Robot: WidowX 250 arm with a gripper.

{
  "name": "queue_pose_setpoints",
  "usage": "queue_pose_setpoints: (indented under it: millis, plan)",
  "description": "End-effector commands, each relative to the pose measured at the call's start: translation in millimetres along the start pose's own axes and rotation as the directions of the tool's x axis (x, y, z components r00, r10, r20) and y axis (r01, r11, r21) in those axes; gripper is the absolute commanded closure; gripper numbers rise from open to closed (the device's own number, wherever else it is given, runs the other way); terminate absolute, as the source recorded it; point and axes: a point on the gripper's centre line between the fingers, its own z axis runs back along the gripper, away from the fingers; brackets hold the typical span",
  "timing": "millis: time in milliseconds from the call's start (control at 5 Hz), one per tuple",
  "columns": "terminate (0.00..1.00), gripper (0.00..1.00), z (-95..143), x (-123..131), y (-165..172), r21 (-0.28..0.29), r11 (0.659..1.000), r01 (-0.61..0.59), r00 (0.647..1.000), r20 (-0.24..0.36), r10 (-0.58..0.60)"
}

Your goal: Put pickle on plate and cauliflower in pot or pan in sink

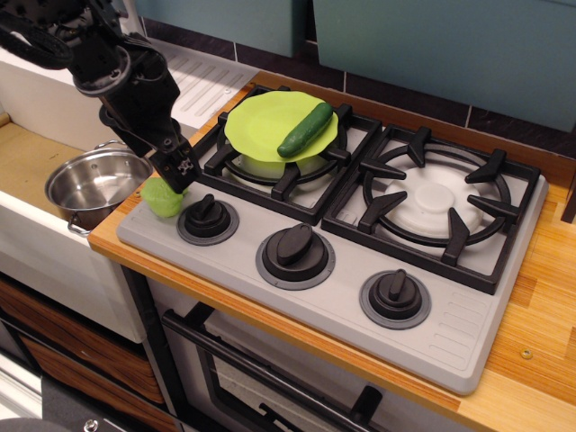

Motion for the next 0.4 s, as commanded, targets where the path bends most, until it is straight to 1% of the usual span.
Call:
queue_pose_setpoints:
  millis: [0,200]
  plan:
    - [0.00,0.00,8.6,6.5,4.0,0.053,0.998,-0.026,0.999,0.023,0.025]
    - [0.00,0.00,4.8,-2.8,1.1,0.065,0.996,-0.055,0.998,0.031,0.053]
